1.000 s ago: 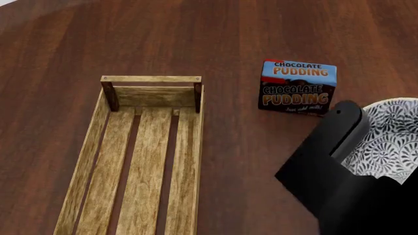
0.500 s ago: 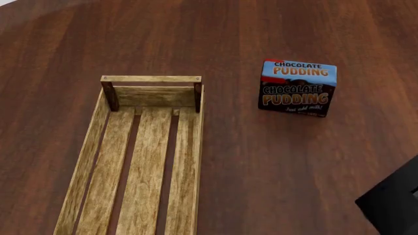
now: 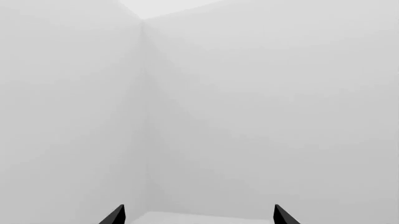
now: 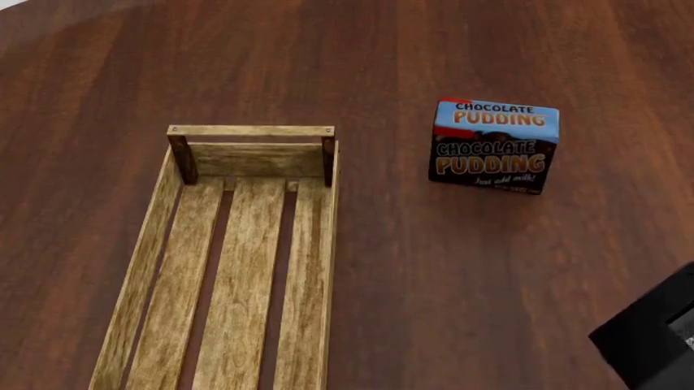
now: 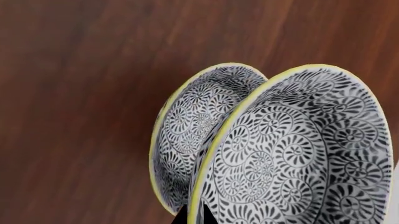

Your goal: Stack the left bowl on the right bowl and place them in the tray.

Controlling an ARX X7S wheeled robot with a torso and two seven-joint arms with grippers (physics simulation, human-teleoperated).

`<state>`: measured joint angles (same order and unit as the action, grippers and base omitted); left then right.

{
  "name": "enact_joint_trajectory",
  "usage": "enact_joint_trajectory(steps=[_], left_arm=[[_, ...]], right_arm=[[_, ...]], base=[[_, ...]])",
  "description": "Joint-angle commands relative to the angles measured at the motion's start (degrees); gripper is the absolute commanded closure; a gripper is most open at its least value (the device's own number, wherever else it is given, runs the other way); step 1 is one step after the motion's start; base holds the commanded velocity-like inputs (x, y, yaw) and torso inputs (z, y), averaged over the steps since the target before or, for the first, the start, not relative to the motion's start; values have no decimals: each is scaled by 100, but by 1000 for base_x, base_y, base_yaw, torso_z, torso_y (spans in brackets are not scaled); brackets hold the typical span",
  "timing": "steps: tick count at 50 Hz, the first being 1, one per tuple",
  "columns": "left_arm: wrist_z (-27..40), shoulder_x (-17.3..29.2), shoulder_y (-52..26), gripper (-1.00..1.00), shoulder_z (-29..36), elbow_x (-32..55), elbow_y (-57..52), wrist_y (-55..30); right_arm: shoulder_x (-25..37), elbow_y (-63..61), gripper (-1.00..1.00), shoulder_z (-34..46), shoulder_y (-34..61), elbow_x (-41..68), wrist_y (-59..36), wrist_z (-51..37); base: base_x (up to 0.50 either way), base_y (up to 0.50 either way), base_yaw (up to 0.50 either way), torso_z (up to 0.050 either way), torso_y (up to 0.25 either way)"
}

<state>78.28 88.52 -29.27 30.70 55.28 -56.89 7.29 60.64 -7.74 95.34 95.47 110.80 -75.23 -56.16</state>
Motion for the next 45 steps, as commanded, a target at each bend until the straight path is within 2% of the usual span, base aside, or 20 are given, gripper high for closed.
enact_joint_trajectory(steps=[1,5,19,39,40,45], left_arm=[[-11,1,-44,-100,-76,100,-45,-99],[13,49,-36,-100,-84,123,-62,-92],[-123,-250,-161,-100,-180,220,-20,-446],[-228,-473,-401,-100,-304,432,-35,-856],[-232,-478,-407,-100,-308,437,-37,-864],[-236,-476,-390,-100,-310,430,-31,-854]], right_arm=[[-379,547,100,45,-226,-1018,36,793],[-457,680,100,100,-351,-1271,143,997],[-634,1007,100,246,-776,-1822,566,1496],[-912,1465,100,297,-1197,-2047,1010,1754],[-903,1461,-100,293,-1186,-2014,987,1728],[-824,1355,-100,259,-1048,-1929,870,1654]], base=[[0,0,0,0,0],[0,0,0,0,0],[0,0,0,0,0],[0,0,0,0,0],[0,0,0,0,0],[0,0,0,0,0]])
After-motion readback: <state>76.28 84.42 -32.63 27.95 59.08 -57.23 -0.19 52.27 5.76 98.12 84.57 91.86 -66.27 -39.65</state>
